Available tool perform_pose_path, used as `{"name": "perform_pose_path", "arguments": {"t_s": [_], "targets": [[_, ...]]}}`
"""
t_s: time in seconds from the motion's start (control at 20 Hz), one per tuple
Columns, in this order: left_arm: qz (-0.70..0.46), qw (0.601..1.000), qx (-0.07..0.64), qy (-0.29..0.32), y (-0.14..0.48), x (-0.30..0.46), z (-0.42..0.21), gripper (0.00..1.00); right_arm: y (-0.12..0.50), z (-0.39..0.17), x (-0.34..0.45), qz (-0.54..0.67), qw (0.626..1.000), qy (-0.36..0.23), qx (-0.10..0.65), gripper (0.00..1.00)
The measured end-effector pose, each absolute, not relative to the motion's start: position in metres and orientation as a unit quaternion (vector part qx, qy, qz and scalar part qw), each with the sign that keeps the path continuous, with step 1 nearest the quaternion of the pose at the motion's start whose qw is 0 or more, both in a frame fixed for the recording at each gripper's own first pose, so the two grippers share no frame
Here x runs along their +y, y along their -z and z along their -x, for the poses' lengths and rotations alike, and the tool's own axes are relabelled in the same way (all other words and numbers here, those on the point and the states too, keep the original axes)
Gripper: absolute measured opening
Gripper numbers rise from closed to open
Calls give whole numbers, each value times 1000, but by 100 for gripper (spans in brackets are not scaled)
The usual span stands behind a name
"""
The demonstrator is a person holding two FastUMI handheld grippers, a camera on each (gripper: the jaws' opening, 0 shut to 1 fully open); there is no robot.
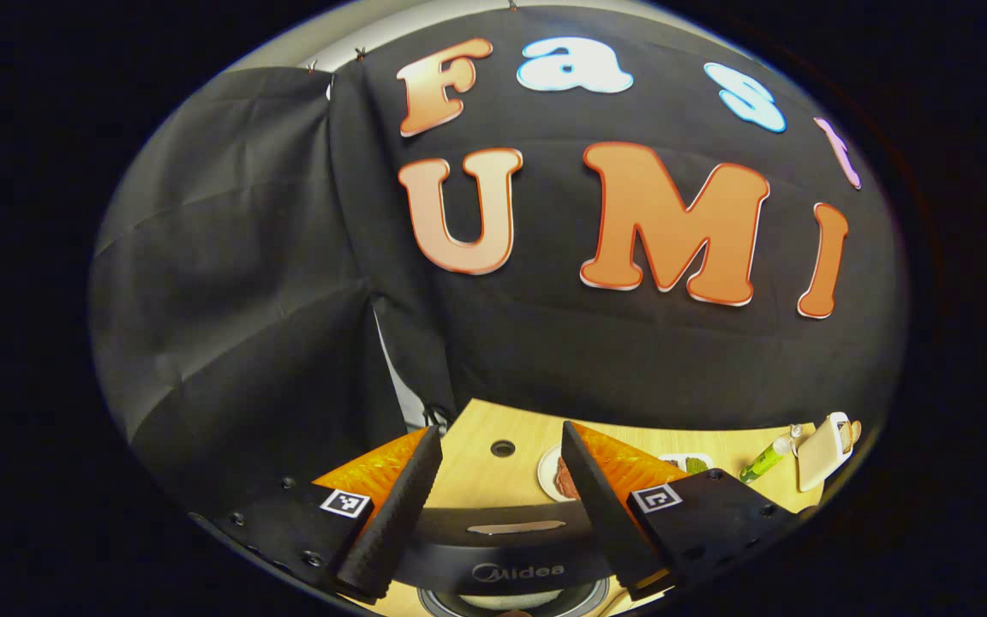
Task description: Close the left gripper, press the button to open the rice cooker; take a wooden spoon from the chopstick holder with the right hand, scoop a spoonful of rice and pour it into the rice cooker, then put the wooden spoon back into the chopstick holder.
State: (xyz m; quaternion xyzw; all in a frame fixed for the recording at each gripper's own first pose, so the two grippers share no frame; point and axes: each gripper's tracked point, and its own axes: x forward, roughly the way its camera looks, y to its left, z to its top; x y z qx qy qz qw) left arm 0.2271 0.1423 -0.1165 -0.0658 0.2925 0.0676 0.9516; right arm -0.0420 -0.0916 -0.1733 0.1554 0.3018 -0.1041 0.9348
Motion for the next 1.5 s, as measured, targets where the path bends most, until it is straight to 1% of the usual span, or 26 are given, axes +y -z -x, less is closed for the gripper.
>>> {"name": "perform_pose_path", "arguments": {"t_s": [0.05,0.1,0.15,0.2,0.35,0.4,0.45,0.5,0.55,0.6,0.65,0.7,0.8,0.95,1.15,1.2,1.25,1.3,1.35,1.4,1.5], "targets": [[79,944,314,-65,126,137,-225,95,169,41,-92,-155,936,103,299,89],[82,944,313,-62,128,133,-229,95,167,42,-92,-154,936,103,298,89],[76,941,322,-65,131,133,-225,99,167,43,-93,-152,936,105,301,89],[74,937,337,-63,139,129,-221,94,166,44,-92,-153,935,104,302,89],[77,915,394,-39,158,111,-197,100,165,42,-89,-150,937,100,299,89],[80,909,409,-28,163,108,-190,100,167,42,-87,-148,937,97,301,89],[86,897,433,-17,170,102,-181,98,170,41,-83,-146,936,93,306,89],[93,878,469,-13,180,98,-164,100,171,42,-81,-143,935,88,312,89],[107,856,506,-17,186,96,-147,100,171,41,-77,-139,936,81,314,89],[112,852,511,-22,190,95,-144,99,169,38,-75,-133,937,78,312,89],[109,840,531,-18,197,93,-135,99,168,35,-73,-128,939,74,309,89],[104,838,535,-15,206,88,-133,99,168,33,-71,-125,940,72,309,89],[99,822,561,-9,215,82,-120,99,168,31,-65,-122,939,66,313,89],[95,782,616,-4,238,74,-97,100,163,27,-55,-103,944,50,309,89],[83,749,658,-2,283,59,-79,99,155,22,-44,-71,949,36,306,89],[76,744,663,2,285,57,-79,99,151,21,-40,-65,951,30,301,89],[74,752,655,-2,289,55,-82,99,146,19,-36,-59,953,26,296,89],[75,747,661,-9,292,53,-81,99,145,17,-33,-52,954,22,293,89],[69,753,654,-4,292,53,-84,99,145,16,-31,-44,955,20,292,89],[63,751,657,4,295,53,-82,100,144,14,-28,-37,956,18,290,89],[68,750,658,4,292,53,-81,98,145,11,-20,-30,957,8,290,89]]}}
